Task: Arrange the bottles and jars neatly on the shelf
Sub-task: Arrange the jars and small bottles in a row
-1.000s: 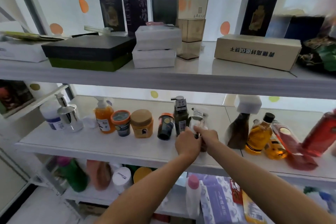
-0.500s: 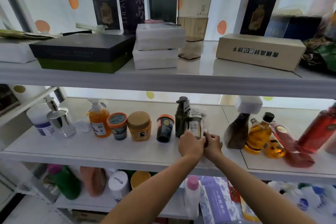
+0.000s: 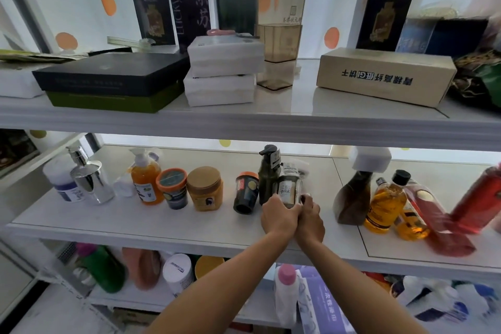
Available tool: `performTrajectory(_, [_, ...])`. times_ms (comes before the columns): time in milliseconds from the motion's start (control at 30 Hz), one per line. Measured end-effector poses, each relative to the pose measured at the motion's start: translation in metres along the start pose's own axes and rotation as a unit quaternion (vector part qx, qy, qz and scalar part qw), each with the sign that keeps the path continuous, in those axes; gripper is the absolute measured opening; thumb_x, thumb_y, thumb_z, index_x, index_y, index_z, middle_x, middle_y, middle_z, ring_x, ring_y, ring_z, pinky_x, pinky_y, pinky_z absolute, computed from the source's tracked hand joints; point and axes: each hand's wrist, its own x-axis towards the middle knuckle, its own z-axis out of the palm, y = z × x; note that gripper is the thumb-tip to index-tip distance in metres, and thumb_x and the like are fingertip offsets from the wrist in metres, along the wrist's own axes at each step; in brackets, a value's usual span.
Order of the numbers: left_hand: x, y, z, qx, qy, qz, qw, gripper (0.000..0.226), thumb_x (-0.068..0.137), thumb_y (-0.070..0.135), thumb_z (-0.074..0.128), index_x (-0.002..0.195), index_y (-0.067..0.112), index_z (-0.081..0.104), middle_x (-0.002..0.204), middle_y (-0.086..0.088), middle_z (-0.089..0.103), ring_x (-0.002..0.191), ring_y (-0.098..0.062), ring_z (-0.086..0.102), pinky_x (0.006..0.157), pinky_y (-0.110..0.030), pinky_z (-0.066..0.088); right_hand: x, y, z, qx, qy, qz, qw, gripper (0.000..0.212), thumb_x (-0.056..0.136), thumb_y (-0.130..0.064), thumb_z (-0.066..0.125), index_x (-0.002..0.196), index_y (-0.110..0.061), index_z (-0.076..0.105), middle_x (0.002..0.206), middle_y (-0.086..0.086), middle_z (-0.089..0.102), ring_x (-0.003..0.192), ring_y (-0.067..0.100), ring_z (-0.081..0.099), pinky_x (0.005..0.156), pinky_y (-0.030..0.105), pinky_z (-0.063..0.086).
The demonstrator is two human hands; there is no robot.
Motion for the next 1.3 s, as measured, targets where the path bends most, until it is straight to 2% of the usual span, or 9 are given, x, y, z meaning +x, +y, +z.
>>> performTrajectory(267, [-0.004,-0.008,0.026,0.001,-0.024,-0.051,0.998,0.045,0.084,0.036,0.068,0.117,0.008,0.058,0.116,-0.011,0.066,0.107,-0.024,0.062,0.084,-0.03,0.05,0.016,0.041,-0.023,-0.088,0.021,-0.01,0.996,0.071,0.079,-0.048,0.066,0.132,-0.015,0.034,0.14,0.014,0.034,0.122,0.029,0.047,0.083,0.036,0.051])
performTrajectory(367, [-0.007,-0.009,0.039,0.013,-0.023,-0.041,0.999,0.046,0.085,0.037,0.068,0.119,0.009,0.056,0.118,-0.01,0.064,0.112,-0.025,0.06,0.088,-0.033,0.048,0.016,0.042,-0.023,-0.142,0.09,-0.164,0.972,0.066,0.072,-0.021,0.078,0.129,-0.011,0.047,0.145,0.015,0.035,0.133,0.032,0.037,0.099,0.04,0.048])
performTrajectory(500, [0.001,-0.008,0.037,0.001,-0.044,-0.023,0.999,0.031,0.092,0.025,0.055,0.118,0.01,0.056,0.118,-0.013,0.064,0.111,-0.028,0.059,0.092,-0.036,0.047,0.017,0.039,-0.018,-0.219,0.084,-0.336,0.912,0.056,0.045,-0.018,0.087,0.099,-0.016,0.072,0.102,0.004,0.073,0.097,0.02,0.07,0.11,0.041,0.03])
performTrajectory(600, [0.01,-0.019,0.03,0.033,-0.073,0.0,0.997,0.028,0.091,0.024,0.05,0.114,0.013,0.06,0.114,-0.01,0.066,0.106,-0.027,0.06,0.086,-0.034,0.048,0.016,0.035,-0.012,-0.272,0.071,-0.35,0.893,0.051,0.039,-0.037,0.085,0.085,-0.017,0.076,0.089,-0.002,0.076,0.09,0.015,0.072,0.106,0.039,0.027])
performTrajectory(700, [0.017,-0.035,0.018,0.073,-0.038,0.017,0.996,0.026,0.09,0.022,0.054,0.113,0.015,0.062,0.114,-0.005,0.065,0.105,-0.021,0.06,0.081,-0.028,0.046,0.018,0.029,-0.004,-0.313,0.053,-0.334,0.887,0.053,0.047,-0.044,0.083,0.088,-0.011,0.076,0.092,0.004,0.076,0.093,0.019,0.071,0.1,0.046,0.047])
performTrajectory(867, [0.034,-0.065,-0.018,0.053,0.102,0.011,0.993,0.017,0.092,0.015,0.054,0.108,0.012,0.056,0.111,-0.006,0.059,0.104,-0.02,0.056,0.082,-0.03,0.051,-0.001,0.004,0.013,-0.232,0.043,-0.378,0.895,0.029,0.065,-0.024,0.079,0.091,-0.015,0.069,0.086,0.001,0.069,0.08,0.019,0.068,0.069,0.029,0.056])
performTrajectory(967, [0.045,-0.082,-0.041,0.012,0.144,-0.024,0.989,0.016,0.093,0.012,0.052,0.109,0.011,0.051,0.111,-0.008,0.057,0.097,-0.02,0.056,0.07,-0.026,0.044,-0.018,-0.026,0.034,-0.097,-0.061,-0.278,0.954,0.032,0.089,-0.027,0.057,0.119,-0.014,0.058,0.113,0.003,0.062,0.1,0.019,0.062,0.08,0.029,0.053])
performTrajectory(1067, [0.056,-0.1,-0.059,-0.015,0.195,-0.022,0.98,0.019,0.094,0.014,0.053,0.11,0.009,0.046,0.113,-0.012,0.055,0.096,-0.025,0.059,0.066,-0.027,0.042,-0.024,-0.06,0.052,0.045,-0.121,-0.112,0.985,0.043,0.091,-0.034,0.054,0.128,-0.013,0.048,0.123,0.006,0.059,0.11,0.022,0.057,0.087,0.031,0.047])
performTrajectory(1300, [0.088,-0.126,-0.099,0.155,0.251,0.114,0.949,0.078,0.074,0.033,0.079,0.132,0.019,0.028,0.131,-0.025,0.048,0.112,-0.037,0.057,0.074,-0.034,0.056,-0.001,-0.103,0.075,0.254,-0.163,0.189,0.934,0.063,0.082,-0.039,0.066,0.129,-0.004,0.044,0.129,0.015,0.055,0.117,0.032,0.053,0.098,0.038,0.045])
